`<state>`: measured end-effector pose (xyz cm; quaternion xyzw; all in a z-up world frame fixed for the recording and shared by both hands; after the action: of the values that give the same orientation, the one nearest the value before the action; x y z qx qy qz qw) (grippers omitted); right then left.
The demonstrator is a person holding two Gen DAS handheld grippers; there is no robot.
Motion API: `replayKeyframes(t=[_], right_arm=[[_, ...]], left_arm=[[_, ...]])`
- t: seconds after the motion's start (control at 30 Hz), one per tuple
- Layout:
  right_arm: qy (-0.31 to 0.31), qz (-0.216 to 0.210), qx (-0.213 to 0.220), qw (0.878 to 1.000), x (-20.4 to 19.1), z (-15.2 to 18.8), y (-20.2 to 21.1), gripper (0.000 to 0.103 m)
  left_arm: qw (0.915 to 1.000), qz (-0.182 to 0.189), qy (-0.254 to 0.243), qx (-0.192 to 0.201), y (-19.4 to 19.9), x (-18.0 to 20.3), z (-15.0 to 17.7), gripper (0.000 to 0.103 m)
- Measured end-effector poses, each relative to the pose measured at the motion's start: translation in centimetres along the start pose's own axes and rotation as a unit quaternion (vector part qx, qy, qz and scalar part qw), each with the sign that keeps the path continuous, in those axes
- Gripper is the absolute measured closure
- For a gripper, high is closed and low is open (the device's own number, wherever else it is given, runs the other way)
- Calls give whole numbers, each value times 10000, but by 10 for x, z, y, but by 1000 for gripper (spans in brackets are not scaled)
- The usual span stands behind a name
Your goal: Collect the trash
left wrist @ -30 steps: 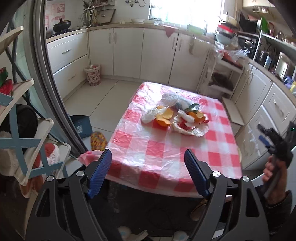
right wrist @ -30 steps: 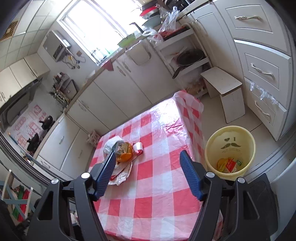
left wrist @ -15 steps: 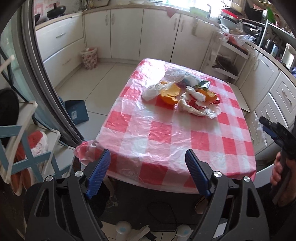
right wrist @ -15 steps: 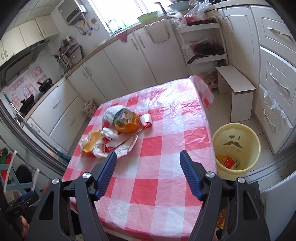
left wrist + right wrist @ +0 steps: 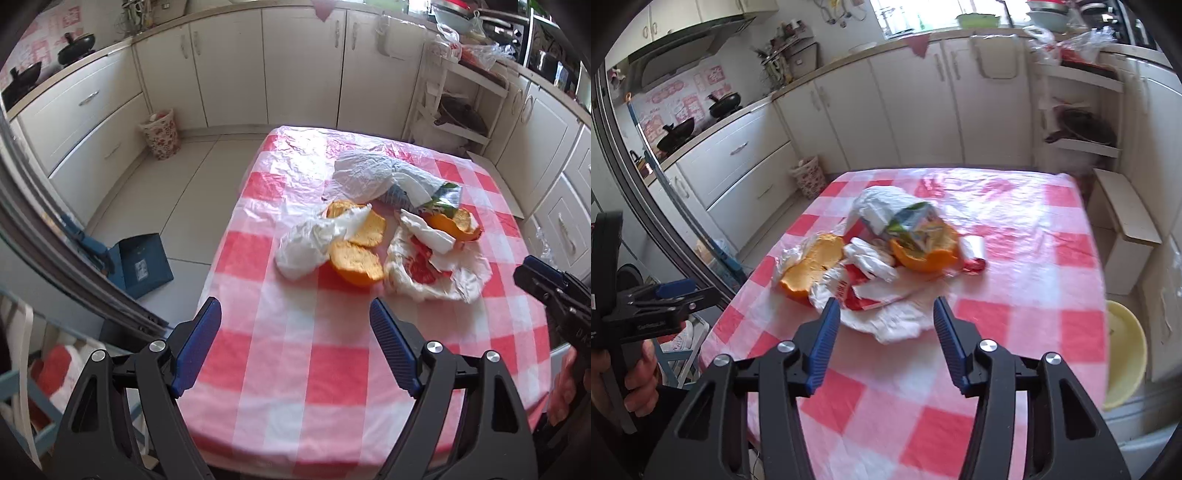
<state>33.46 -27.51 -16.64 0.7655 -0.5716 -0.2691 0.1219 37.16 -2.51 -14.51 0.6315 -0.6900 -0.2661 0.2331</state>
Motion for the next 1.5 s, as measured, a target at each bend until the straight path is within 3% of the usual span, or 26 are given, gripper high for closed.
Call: replayKeyframes(t=[0.23, 0.4, 0.57, 0.63, 0.67, 0.7, 0.73, 0.77, 1.03, 1.2, 1.37, 1.5], right_arm=[[515, -122, -257, 9983, -19, -2, -53, 57], [193, -137, -472, 9986, 0, -6, -78, 58], [-112, -212, -414, 9989, 20, -14, -64, 58], [-93, -55, -412, 9991, 30, -15, -57, 58], [-67, 45, -435, 9990, 35, -14, -55, 58], [-38, 143, -447, 9989, 39, -13, -54, 58], [-46, 212, -442, 9988, 44, -12, -53, 58], [-116, 243, -454, 9986, 49, -12, -51, 58], [377, 571, -357, 9970, 39, -25, -57, 58], [-923, 481, -792, 9914, 72, -20, -69, 58], [-2223, 79, -984, 9700, 95, -7, -80, 58], [-2805, -85, -1023, 9544, 99, -2, -88, 62]], left_arm=[[9996, 16, -92, -250, -49, 11, -3, 24], [9996, 21, -121, -272, -70, 13, -15, 24], [9986, 97, -241, -450, -97, 20, -21, 25], [9981, 146, -262, -537, -105, 22, -21, 38], [9979, 154, -256, -583, -108, 22, -20, 55], [9975, 153, -229, -648, -110, 20, -19, 64], [9972, 187, -157, -702, -111, 17, -19, 81], [9970, 245, -68, -732, -111, 14, -19, 88], [9965, 490, 552, -398, -76, -18, -32, 92], [9948, 433, 904, -189, -63, -40, -37, 92], [9944, 467, 910, -271, -66, -38, -35, 92], [9946, 560, 838, -247, -65, -29, -36, 92]])
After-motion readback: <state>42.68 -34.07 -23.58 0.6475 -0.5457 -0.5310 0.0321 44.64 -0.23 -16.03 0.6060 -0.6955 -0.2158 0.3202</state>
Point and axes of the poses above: each gripper's, at about its wrist camera, not at the fingertips, and y roughly against the way its jaws point, x to its right, z to its underside, the point moved 2 cm from there along -y, roughly the way its jaws point, and after that the axes turned 14 degrees about x, right-handed, at the moved point
